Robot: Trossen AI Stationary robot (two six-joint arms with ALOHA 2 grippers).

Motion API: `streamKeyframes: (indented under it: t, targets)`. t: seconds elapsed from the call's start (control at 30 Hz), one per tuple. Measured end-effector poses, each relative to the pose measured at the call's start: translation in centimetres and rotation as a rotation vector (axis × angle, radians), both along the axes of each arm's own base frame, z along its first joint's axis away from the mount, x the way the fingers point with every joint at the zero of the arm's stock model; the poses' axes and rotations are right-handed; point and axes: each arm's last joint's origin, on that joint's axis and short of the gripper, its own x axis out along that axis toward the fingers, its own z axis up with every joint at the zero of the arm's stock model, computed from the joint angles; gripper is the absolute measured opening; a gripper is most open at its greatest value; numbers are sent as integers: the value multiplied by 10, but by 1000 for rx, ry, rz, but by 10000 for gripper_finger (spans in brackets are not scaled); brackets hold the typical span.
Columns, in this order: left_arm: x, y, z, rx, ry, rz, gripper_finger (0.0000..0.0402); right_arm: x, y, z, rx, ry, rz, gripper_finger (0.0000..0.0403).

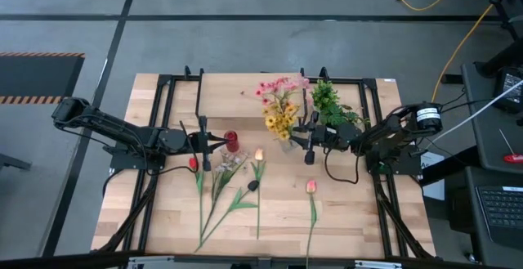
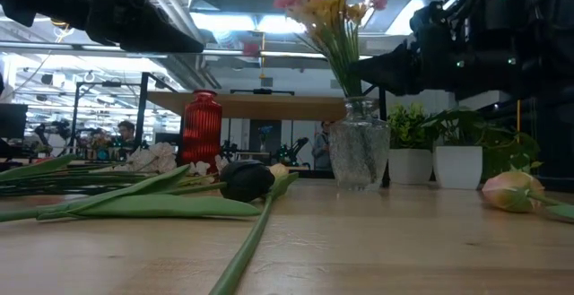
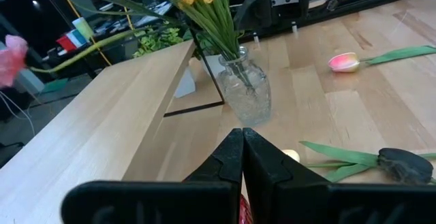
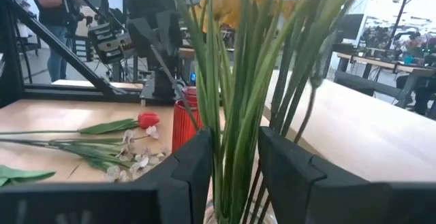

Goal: Pick and place flowers into a vace then onto a shelf
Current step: Put the yellow flowers into the transparent flower vase, then put the white flowers into the transparent flower vase

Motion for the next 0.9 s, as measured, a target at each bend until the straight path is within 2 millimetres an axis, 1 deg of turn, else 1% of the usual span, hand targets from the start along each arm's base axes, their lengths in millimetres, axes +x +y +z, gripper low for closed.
streamKeyframes:
  t: [0.23,0.37,0.53,0.9]
  targets:
    - [0,0,0,0,4,0,4,-2,5,2,4,54,21,125]
    - [0,0,0,0,4,-1,4,-4,9,7,0,52,36,125]
    - [0,0,-1,1,6,-2,4,-7,9,9,3,100,-37,125]
    - [0,0,-1,0,6,-2,4,-14,19,25,-26,57,-38,125]
